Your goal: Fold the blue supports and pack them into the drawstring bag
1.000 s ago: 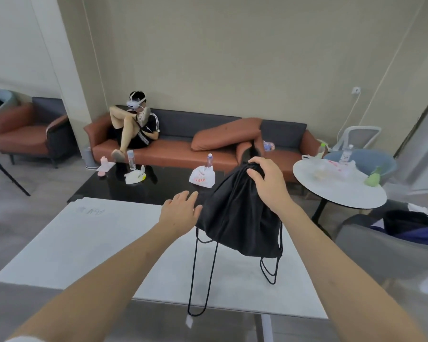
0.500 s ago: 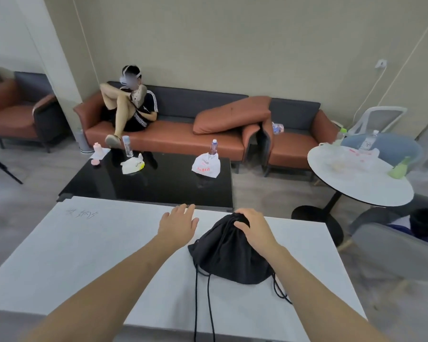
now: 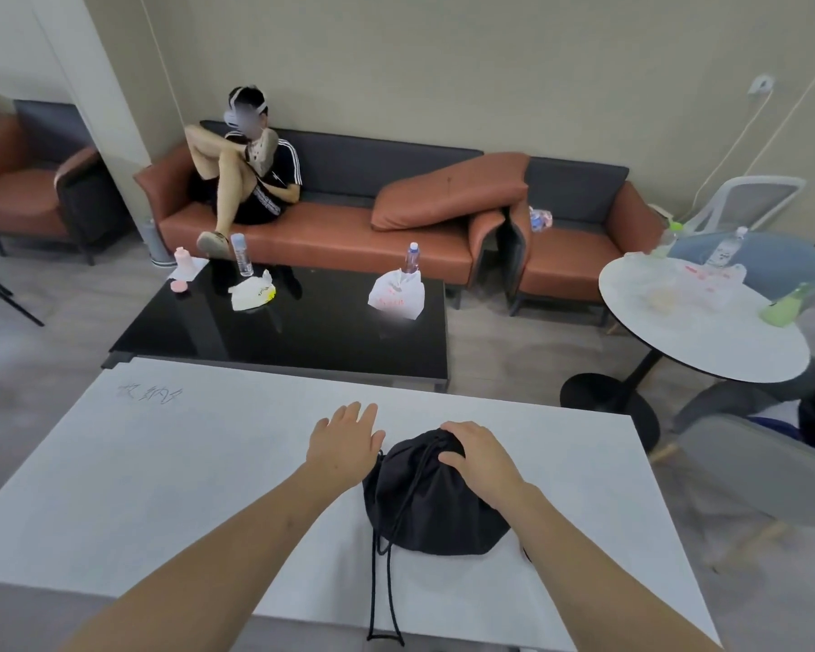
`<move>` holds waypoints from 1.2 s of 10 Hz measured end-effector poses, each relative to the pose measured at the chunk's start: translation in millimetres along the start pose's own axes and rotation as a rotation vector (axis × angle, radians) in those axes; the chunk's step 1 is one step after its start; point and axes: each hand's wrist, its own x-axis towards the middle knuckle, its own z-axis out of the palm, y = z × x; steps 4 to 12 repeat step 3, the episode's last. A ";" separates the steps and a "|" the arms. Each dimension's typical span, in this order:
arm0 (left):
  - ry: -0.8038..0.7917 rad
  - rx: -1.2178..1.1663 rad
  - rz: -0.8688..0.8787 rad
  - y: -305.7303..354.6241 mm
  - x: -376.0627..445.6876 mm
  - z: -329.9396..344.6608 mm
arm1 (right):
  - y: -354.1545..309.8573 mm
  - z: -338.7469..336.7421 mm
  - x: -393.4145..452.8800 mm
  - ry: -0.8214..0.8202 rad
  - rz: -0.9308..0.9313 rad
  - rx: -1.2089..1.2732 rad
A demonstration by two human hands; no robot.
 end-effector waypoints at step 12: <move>0.036 0.034 0.048 6.1 -5.3 -11.6 | -4.8 -11.6 -20.7 -0.003 0.010 -0.138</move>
